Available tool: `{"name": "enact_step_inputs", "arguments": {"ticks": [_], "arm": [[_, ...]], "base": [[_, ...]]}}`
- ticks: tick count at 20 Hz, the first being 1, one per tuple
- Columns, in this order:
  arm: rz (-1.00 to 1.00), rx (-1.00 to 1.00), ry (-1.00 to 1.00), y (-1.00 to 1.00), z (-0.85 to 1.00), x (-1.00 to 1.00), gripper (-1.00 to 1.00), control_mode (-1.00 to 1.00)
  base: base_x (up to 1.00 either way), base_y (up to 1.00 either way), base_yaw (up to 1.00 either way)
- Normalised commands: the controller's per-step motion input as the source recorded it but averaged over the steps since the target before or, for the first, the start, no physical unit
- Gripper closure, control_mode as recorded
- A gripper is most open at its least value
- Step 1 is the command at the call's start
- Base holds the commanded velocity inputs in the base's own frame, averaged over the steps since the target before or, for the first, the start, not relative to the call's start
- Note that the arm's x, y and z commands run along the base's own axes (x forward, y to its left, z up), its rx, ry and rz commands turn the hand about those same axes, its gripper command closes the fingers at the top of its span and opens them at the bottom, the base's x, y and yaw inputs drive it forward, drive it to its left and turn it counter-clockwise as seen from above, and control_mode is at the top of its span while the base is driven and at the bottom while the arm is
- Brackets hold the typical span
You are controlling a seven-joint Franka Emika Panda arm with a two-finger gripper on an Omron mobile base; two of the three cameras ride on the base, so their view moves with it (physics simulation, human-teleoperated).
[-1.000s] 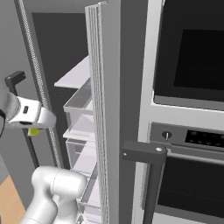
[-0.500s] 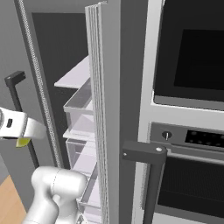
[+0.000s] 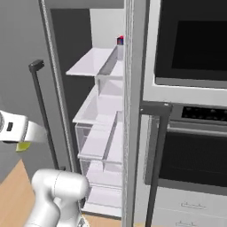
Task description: Grab a lemon wedge from the fridge and one ice cube from the ice bowl, and put them in the glass of lemonade.
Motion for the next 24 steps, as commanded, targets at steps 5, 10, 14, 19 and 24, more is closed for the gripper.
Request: {"name": "enact_step_inputs", "arguments": {"ticks": [5, 10, 14, 19, 24], "arm": [[0.0, 0.0, 0.0, 0.0, 0.0, 0.0, 1.0, 1.0], [0.0, 0.0, 0.0, 0.0, 0.0, 0.0, 1.0, 1.0], [0.0, 0.0, 0.0, 0.0, 0.0, 0.0, 1.0, 1.0], [0.0, 0.0, 0.0, 0.0, 0.0, 0.0, 1.0, 1.0], [0.0, 0.0, 0.0, 0.0, 0.0, 0.0, 1.0, 1.0]], "base": [[-0.86, 0.37, -0.54], [-0.48, 0.02, -0.57], [-0.41, -0.18, -0.57], [-0.23, -0.33, -0.73], [-0.04, -0.52, -0.75]]}}
